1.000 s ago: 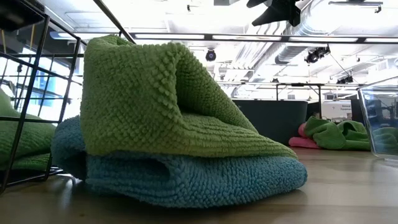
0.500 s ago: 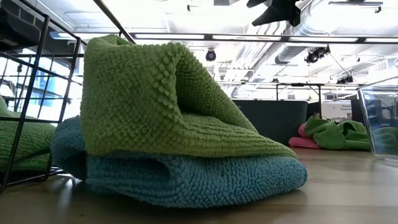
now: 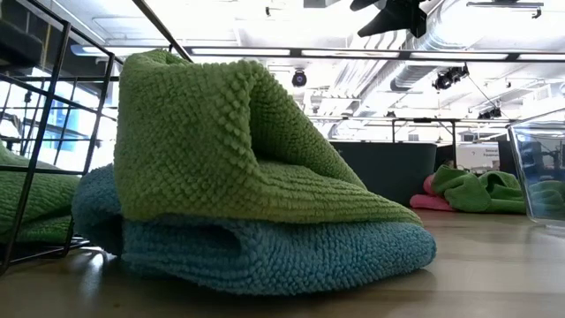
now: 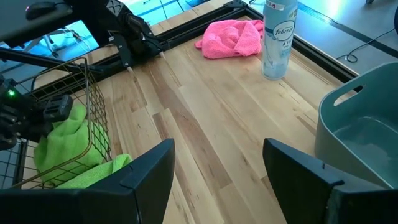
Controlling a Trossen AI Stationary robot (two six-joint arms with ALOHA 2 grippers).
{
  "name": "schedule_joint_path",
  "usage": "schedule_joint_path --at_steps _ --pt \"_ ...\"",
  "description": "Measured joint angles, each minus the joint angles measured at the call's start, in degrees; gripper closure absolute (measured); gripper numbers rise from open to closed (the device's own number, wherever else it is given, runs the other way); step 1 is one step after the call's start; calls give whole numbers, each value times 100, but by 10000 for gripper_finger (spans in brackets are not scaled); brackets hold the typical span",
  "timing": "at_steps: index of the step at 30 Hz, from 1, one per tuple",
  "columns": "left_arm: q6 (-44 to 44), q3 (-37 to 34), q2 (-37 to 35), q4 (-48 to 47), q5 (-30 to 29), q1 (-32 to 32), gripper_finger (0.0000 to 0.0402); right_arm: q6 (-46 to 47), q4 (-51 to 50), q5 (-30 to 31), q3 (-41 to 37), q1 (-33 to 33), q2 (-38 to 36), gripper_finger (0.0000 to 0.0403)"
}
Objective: Sort microfiber towel by color & place in baskets
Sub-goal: Put the top left green towel into the wire basket, then put the bottom green towel into the wire basket
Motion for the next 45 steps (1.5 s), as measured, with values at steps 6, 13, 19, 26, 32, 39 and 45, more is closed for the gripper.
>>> schedule_joint_path --at_steps 6,13,19,26,32,39,45 --pt "2 0 -410 -13 -18 125 250 -10 2 0 0 0 21 162" --pt "-20 0 -983 -305 255 289 200 -9 -3 -38 -2 0 198 162" --pt "-174 0 -1851 -587 591 411 193 -32 9 -120 -7 0 270 162" --pt "-455 165 -3216 -589 -1152 762 193 -10 65 -116 -7 0 256 162" --pt "-117 297 -4159 -553 -3223 1240 193 -9 346 -116 -7 0 256 162" --pt "781 297 -4873 -20 -4200 1792 193 -10 631 -116 -4 0 256 162" --pt "1675 295 -5146 327 -4259 2197 193 -121 1047 -126 -4 0 256 162"
